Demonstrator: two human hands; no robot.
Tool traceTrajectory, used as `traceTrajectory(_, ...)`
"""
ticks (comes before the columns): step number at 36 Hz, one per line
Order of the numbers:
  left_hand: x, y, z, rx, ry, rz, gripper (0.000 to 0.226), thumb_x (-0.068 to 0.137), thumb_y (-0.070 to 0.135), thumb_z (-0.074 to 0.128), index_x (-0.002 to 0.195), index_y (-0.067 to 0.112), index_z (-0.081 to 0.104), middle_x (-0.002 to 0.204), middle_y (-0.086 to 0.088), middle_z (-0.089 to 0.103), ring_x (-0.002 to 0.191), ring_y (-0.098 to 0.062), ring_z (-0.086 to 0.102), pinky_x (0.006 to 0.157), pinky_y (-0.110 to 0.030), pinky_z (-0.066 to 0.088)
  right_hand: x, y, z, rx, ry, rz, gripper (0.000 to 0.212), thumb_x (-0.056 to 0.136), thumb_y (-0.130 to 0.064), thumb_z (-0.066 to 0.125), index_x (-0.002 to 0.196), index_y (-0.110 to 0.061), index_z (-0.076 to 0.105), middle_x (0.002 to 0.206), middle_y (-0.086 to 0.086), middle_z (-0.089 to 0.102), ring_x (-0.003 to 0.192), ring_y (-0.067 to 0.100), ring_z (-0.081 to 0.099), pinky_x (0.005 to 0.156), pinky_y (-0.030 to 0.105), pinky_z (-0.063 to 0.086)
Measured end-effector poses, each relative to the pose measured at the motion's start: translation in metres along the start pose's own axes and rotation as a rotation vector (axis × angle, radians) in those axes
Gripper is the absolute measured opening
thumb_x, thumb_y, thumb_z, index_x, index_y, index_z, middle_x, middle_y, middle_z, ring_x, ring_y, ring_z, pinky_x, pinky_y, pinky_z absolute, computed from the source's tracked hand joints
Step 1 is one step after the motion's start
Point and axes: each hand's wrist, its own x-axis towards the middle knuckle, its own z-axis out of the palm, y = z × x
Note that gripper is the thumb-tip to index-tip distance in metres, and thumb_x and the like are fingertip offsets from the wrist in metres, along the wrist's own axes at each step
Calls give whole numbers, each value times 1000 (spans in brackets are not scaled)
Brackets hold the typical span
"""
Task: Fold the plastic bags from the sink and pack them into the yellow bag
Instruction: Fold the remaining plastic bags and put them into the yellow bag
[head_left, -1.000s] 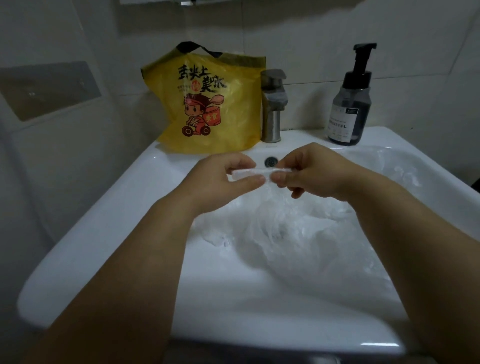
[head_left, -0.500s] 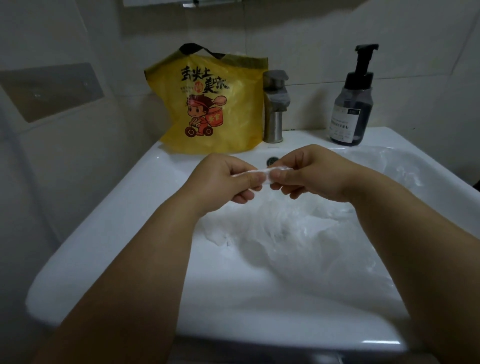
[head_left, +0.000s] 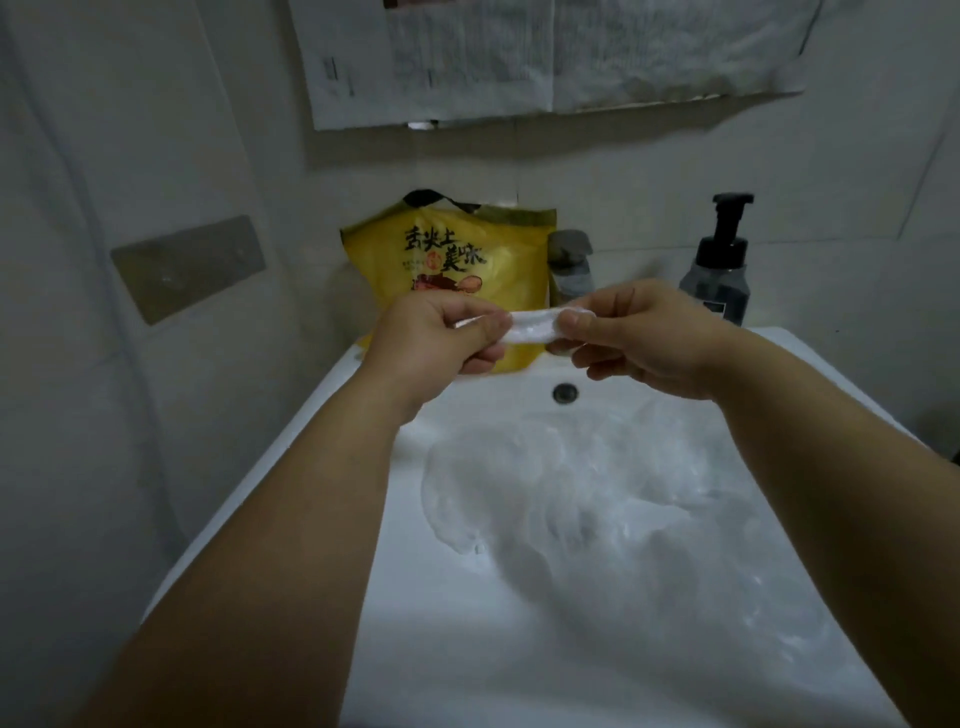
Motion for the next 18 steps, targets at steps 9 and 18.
traceTrajectory(9, 45, 37, -33, -4, 114, 44, 11, 91, 2, 62, 87, 11, 68, 57, 5, 68, 56, -3, 66, 57, -13, 54, 60, -48, -8, -153, 91, -145, 13, 95, -19, 57, 95, -13, 69, 71, -4, 66, 60, 6, 56, 60, 20, 49)
traceTrajectory(18, 109, 47, -51, 451, 176, 114, 52, 98, 35, 53, 146, 18, 42, 143, 2, 50, 129, -14, 48, 99, -21, 34, 127, -59, -21, -238, 429, -234, 23, 98, -22, 53, 113, -9, 63, 94, 5, 64, 78, 13, 58, 75, 32, 52)
